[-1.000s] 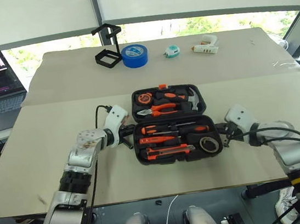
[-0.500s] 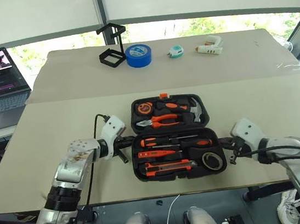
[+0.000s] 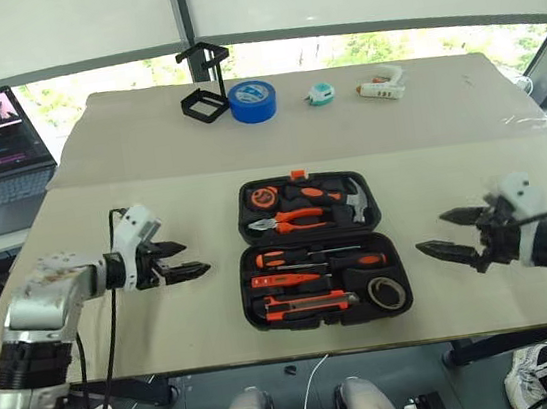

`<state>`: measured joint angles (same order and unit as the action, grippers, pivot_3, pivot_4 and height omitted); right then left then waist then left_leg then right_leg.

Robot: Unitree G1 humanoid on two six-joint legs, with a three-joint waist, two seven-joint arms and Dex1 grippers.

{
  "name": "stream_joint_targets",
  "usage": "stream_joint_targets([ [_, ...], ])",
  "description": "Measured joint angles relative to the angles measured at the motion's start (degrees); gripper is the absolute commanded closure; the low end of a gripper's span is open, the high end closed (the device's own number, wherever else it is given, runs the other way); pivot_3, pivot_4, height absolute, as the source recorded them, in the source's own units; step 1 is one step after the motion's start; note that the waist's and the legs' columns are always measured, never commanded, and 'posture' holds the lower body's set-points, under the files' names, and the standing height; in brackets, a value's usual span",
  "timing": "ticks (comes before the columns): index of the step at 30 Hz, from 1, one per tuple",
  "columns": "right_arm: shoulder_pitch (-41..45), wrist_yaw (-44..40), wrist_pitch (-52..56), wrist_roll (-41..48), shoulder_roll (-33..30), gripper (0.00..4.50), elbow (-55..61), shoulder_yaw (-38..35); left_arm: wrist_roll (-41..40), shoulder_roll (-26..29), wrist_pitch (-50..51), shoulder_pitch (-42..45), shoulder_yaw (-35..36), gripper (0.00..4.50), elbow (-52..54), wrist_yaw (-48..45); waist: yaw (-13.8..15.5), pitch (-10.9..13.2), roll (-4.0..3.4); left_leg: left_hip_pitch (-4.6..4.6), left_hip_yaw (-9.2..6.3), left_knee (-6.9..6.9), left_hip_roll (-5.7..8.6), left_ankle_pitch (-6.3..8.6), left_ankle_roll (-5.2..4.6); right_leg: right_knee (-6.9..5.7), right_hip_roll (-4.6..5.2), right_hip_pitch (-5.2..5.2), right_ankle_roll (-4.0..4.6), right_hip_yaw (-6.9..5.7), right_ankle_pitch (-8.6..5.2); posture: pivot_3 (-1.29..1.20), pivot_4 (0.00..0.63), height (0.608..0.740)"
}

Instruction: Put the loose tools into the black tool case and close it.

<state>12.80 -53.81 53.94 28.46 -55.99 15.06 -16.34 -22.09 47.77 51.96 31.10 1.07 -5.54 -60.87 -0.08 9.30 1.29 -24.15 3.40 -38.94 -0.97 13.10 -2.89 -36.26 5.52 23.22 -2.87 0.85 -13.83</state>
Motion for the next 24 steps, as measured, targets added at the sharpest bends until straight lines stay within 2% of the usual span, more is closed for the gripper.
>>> stream_joint_targets([
  [3,13.7,0.7,15.4,4.5,-1.7,0.03,-2.8,5.0,0.7,-3.2,6.6,11.3,0.2,0.0,-8.0,5.8,0.1,0.1,0.08,-0.06,-0.06,-0.06,0.02,-0.05,-0.05,0.0,-0.06,0.03,0.04,-0.06,0.05,0.0,0.15,0.74],
  [5,21.8,1.9,21.2,5.4,-1.2,0.03,-5.3,9.3,1.0,-6.7,11.1,18.1,0.2,0.0,-11.9,9.5,0.3,0.1,0.09,-0.08,-0.07,-0.06,0.07,-0.05,-0.05,0.04,-0.05,0.01,0.01,-0.06,0.06,0.0,0.15,0.74],
  [9,30.8,6.9,26.6,3.4,3.6,0.03,-12.2,16.0,1.5,-12.0,16.5,23.5,-1.3,0.0,-17.5,13.1,0.2,0.0,0.1,-0.46,0.02,-0.03,0.15,-0.02,-0.1,0.06,-0.02,0.35,-0.03,-0.03,0.04,0.0,0.15,0.74],
  [12,35.7,10.5,27.8,1.4,7.8,0.03,-18.5,18.4,1.9,-14.8,18.4,25.6,-2.4,0.0,-21.3,14.9,0.0,0.1,0.11,-1.24,0.05,-0.24,0.22,-0.19,0.14,-0.66,-0.02,1.27,-0.05,0.03,0.08,0.0,0.15,0.74],
  [14,38.9,13.0,27.0,-1.0,10.2,0.03,-22.6,19.9,2.1,-17.2,18.6,27.3,-3.5,0.0,-22.9,15.8,0.0,0.1,0.12,-1.27,0.05,-0.24,0.21,-0.31,0.33,-0.71,-0.02,1.3,-0.05,-0.01,0.08,0.0,0.15,0.74],
  [17,41.1,15.4,22.2,-5.1,12.2,0.03,-27.4,23.0,2.5,-19.4,18.3,29.2,-3.7,0.0,-25.5,17.1,-0.1,0.1,0.12,-1.26,0.05,-0.24,0.21,-0.17,0.1,-0.67,-0.04,1.26,-0.05,-0.02,0.07,0.0,0.15,0.74],
  [24,41.3,16.3,16.4,-10.7,14.1,0.03,-35.2,27.1,2.5,-22.0,18.1,29.7,-2.4,0.0,-28.8,19.2,-0.3,0.1,0.12,-1.26,0.04,-0.24,0.21,-0.16,0.08,-0.71,-0.01,1.27,-0.05,-0.02,0.08,0.0,0.15,0.74],
])
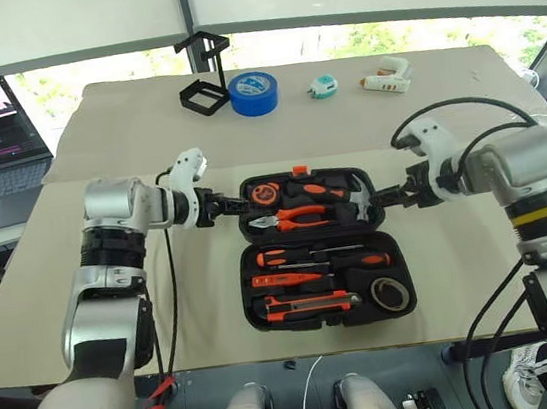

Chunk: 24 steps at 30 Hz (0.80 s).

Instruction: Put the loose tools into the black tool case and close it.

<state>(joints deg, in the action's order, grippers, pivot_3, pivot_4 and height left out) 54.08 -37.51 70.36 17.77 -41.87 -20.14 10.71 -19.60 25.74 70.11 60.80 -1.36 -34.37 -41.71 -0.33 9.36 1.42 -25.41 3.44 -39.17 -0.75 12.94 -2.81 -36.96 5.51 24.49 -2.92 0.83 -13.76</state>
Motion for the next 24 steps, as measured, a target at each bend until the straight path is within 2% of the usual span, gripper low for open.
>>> stream_joint_targets([
  [4,0.0,-0.7,0.1,-0.8,0.9,1.06,-0.7,0.0,0.5,-0.1,0.0,-0.1,-0.9,0.0,0.0,0.2,-0.4,0.0,0.0,0.01,-0.01,0.0,-0.01,-0.01,0.01,-0.04,-0.01,0.0,0.0,0.0,0.0,0.0,0.15,0.74],
  [7,0.0,-0.8,1.0,-0.7,2.4,2.12,-0.7,-0.1,1.3,-0.3,-0.2,-0.5,-2.3,0.79,0.1,0.3,-0.4,0.0,0.0,0.05,-0.02,0.0,-0.01,-0.02,0.03,-0.08,-0.01,-0.02,0.0,0.0,0.0,0.0,0.15,0.74],
  [14,0.4,-0.6,5.0,-0.5,5.0,4.47,-1.1,-1.8,0.9,-1.4,0.1,-1.0,-2.3,3.44,0.9,-0.3,-0.2,0.0,-0.01,0.25,-0.08,-0.02,-0.01,-0.03,0.02,-0.13,0.02,-0.25,0.0,-0.02,0.0,0.0,0.15,0.74],
  [18,0.7,0.6,6.1,-0.5,6.0,4.5,-3.2,-4.1,0.5,-1.5,-0.2,-1.9,-1.1,4.46,0.5,-0.1,0.3,0.0,-0.04,0.59,-0.07,-0.02,0.0,-0.11,0.04,-0.08,0.05,-0.43,0.01,0.02,0.0,0.0,0.15,0.74],
  [24,-1.7,3.0,3.4,-0.2,8.6,4.5,-2.6,-10.2,-1.2,-2.9,-3.6,-6.0,5.5,4.46,2.2,2.4,0.0,-0.1,-0.04,0.74,-0.07,0.0,-0.08,-0.32,0.12,-0.19,0.0,-0.43,0.23,0.09,0.15,0.0,0.15,0.74],
])
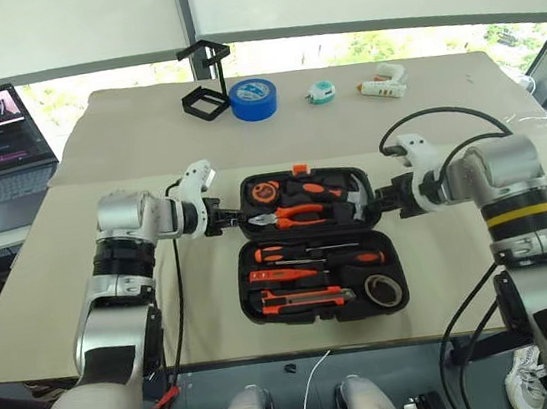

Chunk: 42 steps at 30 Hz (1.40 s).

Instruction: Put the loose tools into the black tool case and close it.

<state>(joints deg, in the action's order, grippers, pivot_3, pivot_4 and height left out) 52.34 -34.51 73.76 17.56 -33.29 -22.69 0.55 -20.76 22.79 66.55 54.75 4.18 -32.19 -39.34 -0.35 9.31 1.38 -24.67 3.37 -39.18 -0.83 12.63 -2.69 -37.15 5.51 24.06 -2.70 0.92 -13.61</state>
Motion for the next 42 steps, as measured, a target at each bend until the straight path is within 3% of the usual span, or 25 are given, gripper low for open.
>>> stream_joint_targets([
  [5,-10.1,-4.5,-14.6,0.4,-2.5,4.5,11.7,-0.4,-3.4,-1.2,-10.4,-9.2,4.7,4.46,8.3,-1.9,-0.3,0.0,0.0,-0.33,0.01,0.06,0.0,-0.06,0.06,0.0,0.02,0.35,0.0,0.04,0.05,0.0,0.15,0.74],
  [10,-22.6,-6.9,-35.4,-3.0,-7.0,4.5,23.9,0.4,-3.3,-1.7,-31.4,-20.0,4.4,4.46,16.5,-6.9,-0.2,0.0,0.0,-0.39,0.05,0.27,-0.02,-0.04,0.03,0.06,0.03,0.34,-0.01,0.02,0.07,0.0,0.15,0.74],
  [18,-40.1,-0.2,-74.8,-16.8,-11.0,4.5,28.6,1.3,3.3,-1.7,-64.6,-32.0,1.5,4.46,20.5,-9.7,-0.2,0.0,0.0,-0.27,0.1,0.29,-0.04,-0.01,-0.01,0.39,0.05,0.26,-0.01,0.04,0.06,0.0,0.15,0.74],
  [22,-48.1,5.4,-87.0,-23.5,-11.7,3.19,26.9,0.3,5.3,1.5,-79.0,-39.4,1.9,3.18,20.8,-12.5,-0.4,0.0,0.0,0.08,0.21,0.38,-0.13,0.02,-0.04,0.42,0.04,0.0,0.02,0.11,0.05,0.0,0.15,0.74],
  [27,-54.2,9.3,-91.8,-27.1,-12.9,1.44,19.2,-4.0,4.9,5.6,-81.8,-43.9,6.4,1.26,19.6,-12.2,-0.1,0.0,0.0,0.33,0.29,0.3,-0.15,-0.09,-0.16,0.37,0.08,-0.2,0.13,0.09,0.13,0.0,0.15,0.74],
  [28,-54.6,9.5,-92.8,-27.1,-12.9,1.17,19.1,-4.7,4.8,5.9,-81.6,-44.1,6.6,1.24,19.6,-12.0,-0.2,0.0,0.01,0.38,0.28,0.31,-0.15,-0.09,-0.17,0.38,0.08,-0.28,0.13,0.09,0.13,0.0,0.15,0.74],
  [31,-57.8,8.9,-94.5,-24.0,-13.0,1.17,18.6,-9.1,3.4,8.6,-79.8,-45.4,8.3,1.24,19.5,-12.3,-0.2,0.0,0.0,0.58,0.25,0.33,-0.2,-0.09,-0.17,0.43,0.04,-0.55,0.11,0.04,0.1,0.0,0.15,0.74],
  [34,-61.3,5.4,-93.9,-18.7,-13.1,1.94,19.1,-12.1,2.5,10.7,-78.0,-45.7,9.1,1.24,18.7,-13.4,-0.1,0.0,0.01,0.65,0.2,0.34,-0.2,-0.08,-0.17,0.5,0.04,-0.69,0.1,-0.01,0.09,0.0,0.15,0.74],
  [37,-68.4,-0.5,-90.2,-11.2,-13.6,2.91,26.5,-13.2,2.2,11.5,-75.3,-44.0,7.7,1.87,17.9,-16.3,0.5,0.0,-0.02,0.75,0.16,0.37,-0.21,-0.08,-0.18,0.49,0.1,-0.84,0.07,-0.07,0.05,0.0,0.15,0.74],
  [41,-78.5,-9.2,-81.1,-3.4,-16.6,4.37,44.2,-10.9,3.1,11.7,-71.1,-33.8,2.6,3.44,13.7,-19.5,1.1,0.0,0.09,0.82,0.16,0.29,-0.27,-0.08,-0.17,0.54,0.03,-0.95,0.09,-0.11,0.05,0.0,0.15,0.74],
  [42,-78.9,-9.8,-79.7,-3.2,-16.9,4.5,46.1,-10.3,3.6,11.6,-70.5,-31.7,1.6,3.74,13.1,-19.9,1.1,0.0,0.14,0.83,0.16,0.27,-0.28,-0.08,-0.18,0.56,0.03,-0.95,0.09,-0.11,0.05,0.0,0.15,0.74],
])
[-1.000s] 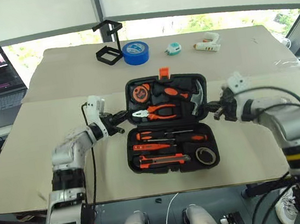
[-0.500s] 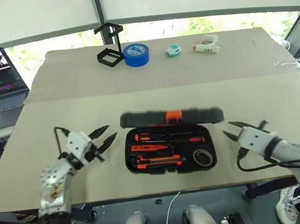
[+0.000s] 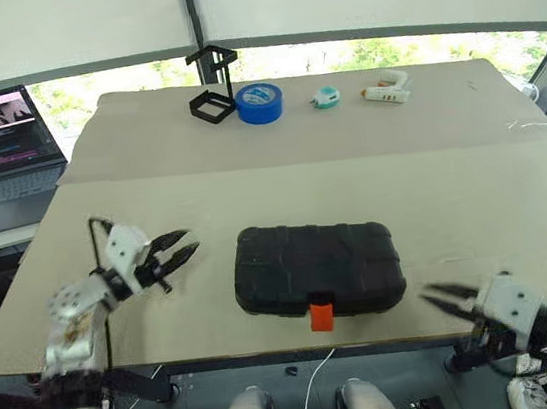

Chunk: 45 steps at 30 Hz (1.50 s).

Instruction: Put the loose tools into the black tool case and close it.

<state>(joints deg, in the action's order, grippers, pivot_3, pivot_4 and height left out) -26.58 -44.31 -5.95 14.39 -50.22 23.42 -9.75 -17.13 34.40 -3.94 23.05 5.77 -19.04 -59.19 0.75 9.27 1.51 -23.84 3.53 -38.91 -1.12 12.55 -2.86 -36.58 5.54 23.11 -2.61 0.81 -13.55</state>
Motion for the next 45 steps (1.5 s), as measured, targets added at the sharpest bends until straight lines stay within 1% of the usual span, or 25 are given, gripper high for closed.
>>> stream_joint_targets([
  [2,-0.5,-1.3,3.8,0.0,-0.7,4.5,3.4,1.6,1.7,-0.5,0.4,5.0,-2.6,4.48,-2.5,-0.6,-0.1,0.0,0.05,0.0,0.01,-0.02,0.05,0.0,0.0,0.06,0.0,-0.03,-0.01,0.01,0.0,0.0,0.15,0.74],
  [5,0.4,-2.7,9.8,0.1,-1.1,4.5,7.5,6.0,6.1,-1.3,0.1,12.8,-7.1,4.48,-10.7,-2.3,-0.2,0.0,0.07,-0.04,0.04,0.0,0.13,0.0,0.0,0.12,-0.15,0.02,0.0,0.02,0.0,0.0,0.15,0.74],
  [9,7.3,-2.6,17.4,0.2,0.1,4.5,10.0,10.8,10.6,-2.8,-0.3,19.8,-12.0,4.48,-21.2,-5.5,-0.5,0.0,0.14,-0.14,-0.01,0.01,0.1,0.0,0.0,0.21,-0.26,0.07,0.01,0.02,0.01,0.0,0.15,0.74],
  [12,13.5,-1.5,20.7,-1.5,2.4,4.5,9.1,14.0,12.3,-4.0,-1.2,21.8,-13.9,4.48,-25.9,-8.1,-0.4,0.0,0.16,-0.31,-0.04,-0.02,0.09,0.0,-0.01,0.3,-0.26,0.16,0.0,-0.02,0.04,0.0,0.15,0.74],
  [15,19.0,-0.5,22.7,-4.2,4.9,4.5,5.6,17.2,12.8,-4.6,-1.3,21.8,-14.7,4.48,-27.4,-9.7,-0.5,0.0,0.21,-0.42,-0.04,-0.05,0.11,0.0,-0.01,0.33,-0.23,0.23,-0.03,-0.02,0.08,0.0,0.15,0.74],
  [17,21.5,0.2,22.8,-5.5,5.8,4.5,3.4,17.8,12.7,-4.5,-1.2,20.9,-14.7,4.48,-26.6,-10.8,-0.5,0.0,0.21,-0.42,-0.03,-0.06,0.08,0.0,-0.01,0.34,-0.21,0.24,-0.04,0.0,0.09,0.0,0.15,0.74],
  [21,26.7,1.4,22.6,-8.1,7.8,4.5,-2.3,18.2,11.2,-2.7,0.7,15.9,-12.9,4.48,-20.9,-11.0,-0.8,0.0,0.2,-0.42,-0.04,-0.04,0.02,0.0,-0.01,0.33,-0.21,0.25,-0.03,0.0,0.11,0.0,0.15,0.74],
  [26,34.7,3.5,21.0,-11.1,11.1,4.5,-11.9,18.2,8.6,-1.0,6.0,8.3,-10.5,4.48,-10.0,-10.4,-1.0,0.0,0.2,-0.4,-0.04,-0.04,-0.02,0.0,-0.01,0.28,-0.18,0.26,-0.02,0.01,0.12,0.0,0.15,0.74],
  [29,40.0,4.0,18.0,-12.2,12.4,4.5,-18.2,17.8,5.8,-0.7,9.5,2.0,-8.5,4.48,-1.3,-9.2,-1.1,0.0,0.19,-0.42,-0.05,-0.01,-0.03,0.0,-0.01,0.26,-0.16,0.29,-0.02,0.0,0.12,0.0,0.15,0.74],
  [33,43.3,4.6,14.3,-13.4,13.1,4.5,-23.7,17.6,2.4,-1.1,11.6,-1.8,-6.6,4.48,6.7,-7.7,-1.0,0.0,0.19,-0.41,-0.07,-0.02,-0.02,0.0,-0.01,0.22,-0.11,0.28,0.0,-0.02,0.13,0.0,0.15,0.74],
  [36,43.7,4.6,12.8,-13.3,13.3,4.5,-25.3,17.3,0.8,-0.8,13.1,-3.1,-5.4,4.48,10.1,-6.8,-0.9,0.0,0.19,-0.41,-0.07,-0.01,-0.01,0.0,-0.01,0.22,-0.1,0.28,0.0,-0.01,0.13,0.0,0.15,0.74],
  [37,43.4,4.5,12.6,-13.0,13.3,4.5,-25.2,16.8,0.0,0.5,14.0,-3.2,-5.4,4.48,10.7,-7.5,-0.9,0.0,0.19,-0.4,-0.06,-0.01,-0.01,0.0,-0.01,0.21,-0.11,0.28,0.0,-0.02,0.13,0.0,0.15,0.74],
  [39,41.0,3.5,12.7,-11.9,12.0,4.5,-23.7,14.9,-0.9,5.8,16.5,-3.2,-5.1,4.48,10.7,-10.4,-1.0,0.0,0.18,-0.39,-0.06,0.07,-0.03,0.0,-0.01,0.22,-0.14,0.31,0.01,-0.02,0.12,0.0,0.15,0.74],
  [40,39.0,2.7,13.2,-11.1,10.9,4.5,-22.4,13.7,-1.3,9.3,18.4,-3.2,-4.7,4.48,10.4,-12.5,-1.1,0.1,0.18,-0.39,-0.06,0.1,-0.04,0.0,-0.01,0.22,-0.15,0.32,0.03,-0.04,0.11,0.0,0.15,0.74],
  [41,38.0,2.3,13.6,-10.8,10.4,4.5,-21.8,13.1,-1.3,11.2,19.4,-3.2,-4.3,4.48,10.1,-13.6,-1.1,0.1,0.17,-0.38,-0.06,0.12,-0.05,0.0,-0.01,0.24,-0.15,0.32,0.03,-0.05,0.1,0.0,0.15,0.74],
  [42,35.6,1.4,14.3,-10.0,9.5,4.5,-20.1,11.8,-2.9,14.1,22.7,-2.5,-3.9,4.48,9.8,-16.3,-1.1,0.1,0.16,-0.39,-0.05,0.13,-0.04,0.0,-0.01,0.23,-0.14,0.32,0.03,-0.06,0.09,0.0,0.15,0.74],
  [43,34.4,0.9,14.6,-9.5,9.2,4.5,-19.4,11.4,-3.7,15.0,24.3,-1.9,-3.7,4.48,9.8,-17.6,-1.0,0.1,0.15,-0.37,-0.05,0.12,-0.04,0.0,-0.01,0.25,-0.14,0.29,0.03,-0.07,0.09,0.0,0.15,0.74],
  [45,31.6,0.0,16.2,-8.3,9.0,4.5,-16.2,10.8,-7.4,15.2,30.4,2.1,-3.8,4.48,10.2,-20.2,-0.6,0.1,0.15,-0.39,-0.06,0.03,-0.04,0.0,-0.01,0.27,-0.14,0.26,0.01,-0.09,0.1,0.0,0.15,0.74],
])
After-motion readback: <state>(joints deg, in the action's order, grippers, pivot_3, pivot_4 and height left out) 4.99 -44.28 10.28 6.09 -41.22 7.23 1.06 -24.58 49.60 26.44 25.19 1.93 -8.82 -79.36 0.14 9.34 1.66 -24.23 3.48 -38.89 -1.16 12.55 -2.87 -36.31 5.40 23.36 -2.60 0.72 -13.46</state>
